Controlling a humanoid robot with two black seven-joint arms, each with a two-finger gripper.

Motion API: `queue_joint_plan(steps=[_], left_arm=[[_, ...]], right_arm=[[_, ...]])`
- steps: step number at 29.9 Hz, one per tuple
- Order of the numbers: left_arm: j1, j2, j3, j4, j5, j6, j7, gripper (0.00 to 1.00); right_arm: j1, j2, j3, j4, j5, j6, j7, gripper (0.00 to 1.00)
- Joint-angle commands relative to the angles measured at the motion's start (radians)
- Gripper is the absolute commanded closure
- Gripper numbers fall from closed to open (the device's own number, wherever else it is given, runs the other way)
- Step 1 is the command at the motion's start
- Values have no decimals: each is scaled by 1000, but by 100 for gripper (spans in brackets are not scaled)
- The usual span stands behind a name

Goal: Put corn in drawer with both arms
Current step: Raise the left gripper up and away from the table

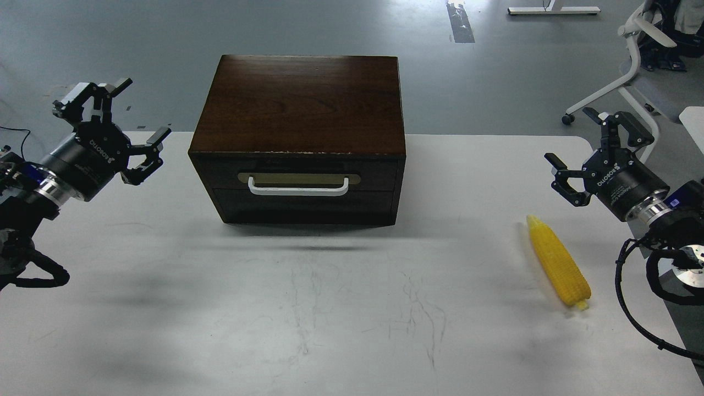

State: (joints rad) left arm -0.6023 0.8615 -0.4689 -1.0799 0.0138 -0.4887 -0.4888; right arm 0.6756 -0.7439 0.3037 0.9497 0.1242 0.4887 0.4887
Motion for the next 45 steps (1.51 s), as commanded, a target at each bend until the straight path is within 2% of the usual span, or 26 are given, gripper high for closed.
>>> queue_joint_plan(steps=[1, 33, 37, 45], left_arm=[[1, 2, 0, 0, 0, 0, 0, 1], [-23, 59, -28, 15, 64, 0, 0, 1], [-116, 70, -31, 15, 160, 0, 0, 1], [-417, 116, -36, -75, 757, 0, 0, 1]], right_arm=[[-1, -5, 0, 0, 0, 0, 0, 0], [-5, -29, 18, -2, 0, 0, 0, 0], [-5, -28, 18, -3, 0, 0, 0, 0], [-7, -23, 18, -6, -1, 0, 0, 0]])
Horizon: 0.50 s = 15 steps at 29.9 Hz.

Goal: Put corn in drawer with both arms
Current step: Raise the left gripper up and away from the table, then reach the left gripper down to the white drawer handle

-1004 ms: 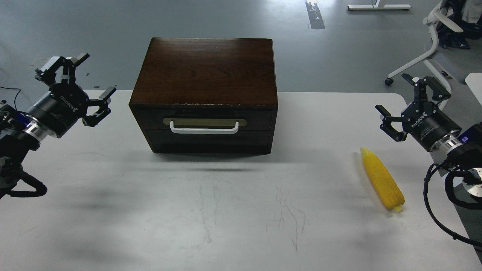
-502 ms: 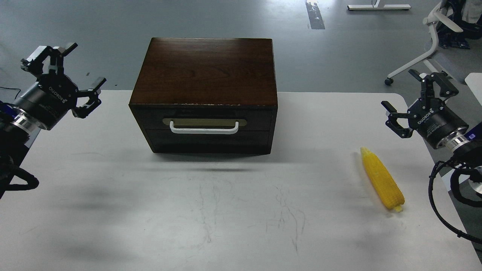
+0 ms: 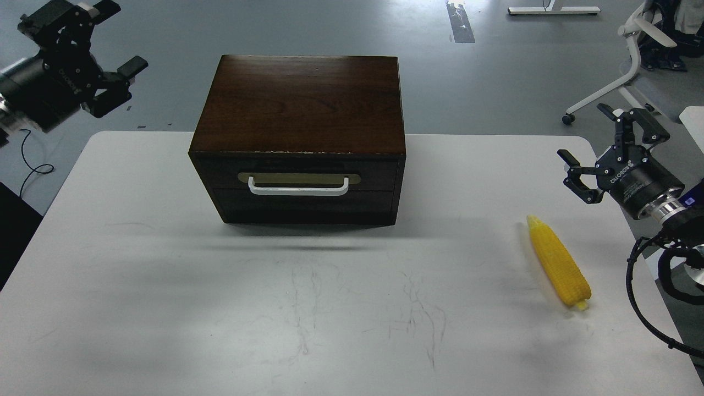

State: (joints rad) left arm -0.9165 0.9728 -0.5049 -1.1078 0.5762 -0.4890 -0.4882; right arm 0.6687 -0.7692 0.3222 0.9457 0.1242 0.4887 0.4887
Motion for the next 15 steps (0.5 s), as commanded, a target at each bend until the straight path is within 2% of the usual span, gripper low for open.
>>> queue_joint_plan(steps=[1, 3, 9, 11, 12, 15], left_arm=[[-126, 4, 2, -62, 236, 0, 0, 1], [-212, 1, 9, -139, 409, 0, 0, 1], [-300, -29, 20, -259, 761, 0, 0, 1], [-321, -112, 26, -293, 935, 0, 0, 1], [-321, -112, 26, -293, 936, 0, 0, 1], [-387, -175, 123, -317, 1148, 0, 0, 1]], right_arm=[[0, 2, 0, -2, -1, 0, 0, 0], [0, 5, 0, -7, -1, 0, 0, 0], [-1, 10, -2, -8, -1, 0, 0, 0], [-1, 10, -2, -8, -1, 0, 0, 0], [-1, 10, -2, -8, -1, 0, 0, 0], [-1, 8, -2, -8, -1, 0, 0, 0]])
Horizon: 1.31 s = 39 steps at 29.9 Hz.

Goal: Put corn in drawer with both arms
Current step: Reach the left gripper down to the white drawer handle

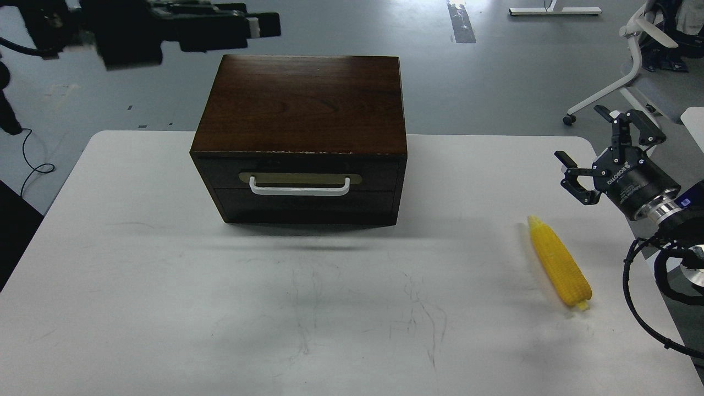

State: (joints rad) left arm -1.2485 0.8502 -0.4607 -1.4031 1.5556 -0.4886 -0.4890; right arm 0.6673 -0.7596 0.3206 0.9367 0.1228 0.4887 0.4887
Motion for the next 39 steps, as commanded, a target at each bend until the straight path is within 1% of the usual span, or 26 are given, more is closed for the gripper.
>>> queue_joint_plan(steps=[1, 2, 3, 5, 8, 15, 19, 21, 23, 27, 32, 39], left_arm=[[-104, -83, 150, -25, 220, 0, 0, 1], [-156, -109, 234, -25, 256, 0, 0, 2], [-157, -109, 235, -25, 256, 0, 0, 2], [-247, -138, 376, -25, 279, 0, 0, 2], [-314, -192, 471, -27, 308, 0, 0, 2], [-347, -285, 560, -59, 489, 0, 0, 2], [-356, -313, 611, -56, 523, 0, 0, 2], [-344, -324, 614, -53, 556, 0, 0, 2], [-339, -324, 619, -53, 570, 0, 0, 2], [-336, -313, 683, -47, 622, 0, 0, 2], [-318, -310, 715, -33, 626, 0, 0, 2], [-296, -312, 717, 27, 626, 0, 0, 2]], right_arm=[[0, -1, 2, 1, 0, 0, 0, 0], [0, -3, 2, 1, 0, 0, 0, 0], [0, -3, 2, 1, 0, 0, 0, 0], [0, -7, 2, 1, 0, 0, 0, 0], [-3, -12, 2, 2, 0, 0, 0, 0], [-6, -12, 2, 2, 0, 0, 0, 0], [-6, -12, 3, 1, 0, 0, 0, 0], [-6, -12, 3, 2, 0, 0, 0, 0], [-6, -12, 3, 1, 0, 0, 0, 0], [-6, -12, 3, 1, 0, 0, 0, 0], [-6, -12, 3, 1, 0, 0, 0, 0], [-6, -12, 3, 1, 0, 0, 0, 0]])
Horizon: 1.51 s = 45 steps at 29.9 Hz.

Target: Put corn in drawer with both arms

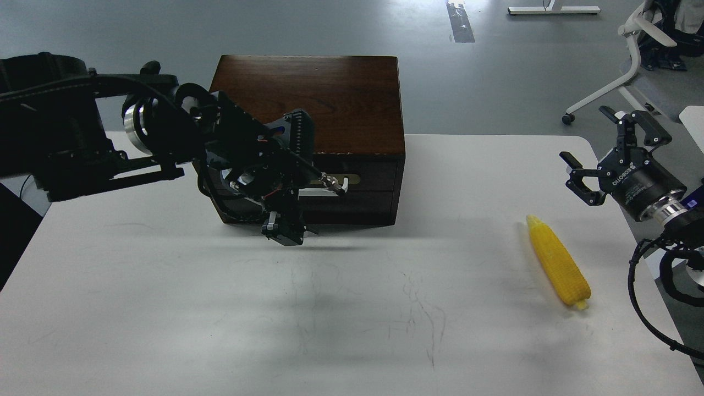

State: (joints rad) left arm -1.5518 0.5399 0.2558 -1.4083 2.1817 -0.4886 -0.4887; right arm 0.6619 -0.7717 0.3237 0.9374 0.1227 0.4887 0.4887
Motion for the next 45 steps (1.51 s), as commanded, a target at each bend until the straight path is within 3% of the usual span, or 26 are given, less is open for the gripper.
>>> queue_joint_plan(steps=[1, 45], left_arm=[[9, -1, 0, 38, 0, 0, 0, 2], [39, -12, 29, 48, 0, 0, 0, 2]], right_arm=[[-1, 0, 0, 0, 0, 0, 0, 0], [-2, 0, -2, 0, 0, 0, 0, 0]])
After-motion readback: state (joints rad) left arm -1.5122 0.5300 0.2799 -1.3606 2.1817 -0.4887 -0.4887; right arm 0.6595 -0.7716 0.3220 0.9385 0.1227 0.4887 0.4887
